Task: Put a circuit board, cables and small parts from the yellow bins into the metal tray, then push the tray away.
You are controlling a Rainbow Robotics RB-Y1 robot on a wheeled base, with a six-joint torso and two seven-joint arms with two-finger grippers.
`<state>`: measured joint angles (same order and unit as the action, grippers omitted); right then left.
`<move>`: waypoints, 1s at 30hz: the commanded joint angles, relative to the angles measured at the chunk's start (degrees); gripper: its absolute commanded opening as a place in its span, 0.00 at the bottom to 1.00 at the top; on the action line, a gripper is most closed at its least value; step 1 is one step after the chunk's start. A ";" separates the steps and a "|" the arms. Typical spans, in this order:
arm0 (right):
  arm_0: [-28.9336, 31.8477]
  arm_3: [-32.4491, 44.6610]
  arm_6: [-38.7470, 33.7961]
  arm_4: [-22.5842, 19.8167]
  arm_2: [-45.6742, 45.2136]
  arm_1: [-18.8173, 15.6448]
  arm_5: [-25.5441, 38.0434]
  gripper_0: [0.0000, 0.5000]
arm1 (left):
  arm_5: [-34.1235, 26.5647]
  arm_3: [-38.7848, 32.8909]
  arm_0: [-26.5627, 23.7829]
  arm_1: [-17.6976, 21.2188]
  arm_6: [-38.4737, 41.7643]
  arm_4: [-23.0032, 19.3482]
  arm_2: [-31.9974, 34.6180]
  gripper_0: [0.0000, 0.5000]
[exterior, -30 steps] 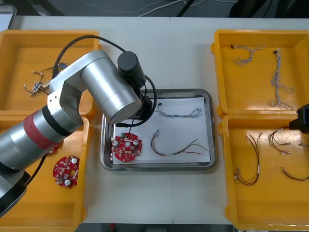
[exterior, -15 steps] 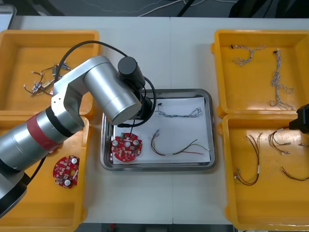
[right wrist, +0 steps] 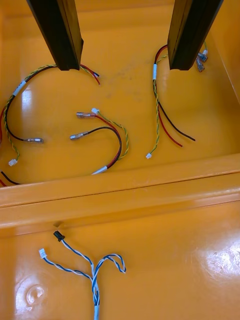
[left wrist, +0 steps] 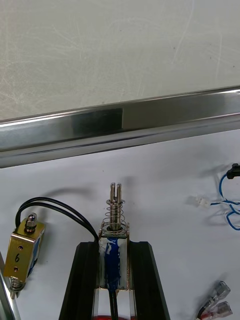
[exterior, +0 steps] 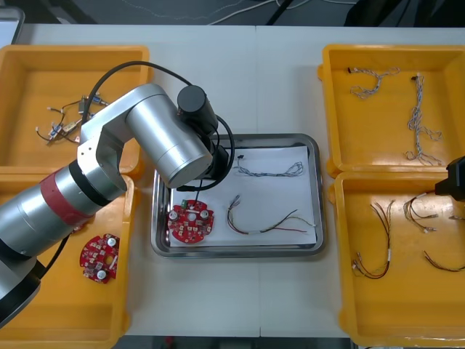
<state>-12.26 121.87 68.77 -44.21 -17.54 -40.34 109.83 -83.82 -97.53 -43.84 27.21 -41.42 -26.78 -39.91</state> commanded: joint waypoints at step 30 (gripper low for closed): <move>0.57 1.79 -2.41 -0.44 -1.80 -2.02 0.17 1.00 | 0.15 -0.56 0.86 0.03 3.36 0.85 -0.87 0.71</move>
<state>-12.26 121.87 68.77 -44.21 -17.54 -40.34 109.83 -83.82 -97.45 -43.77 27.21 -41.42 -26.36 -39.91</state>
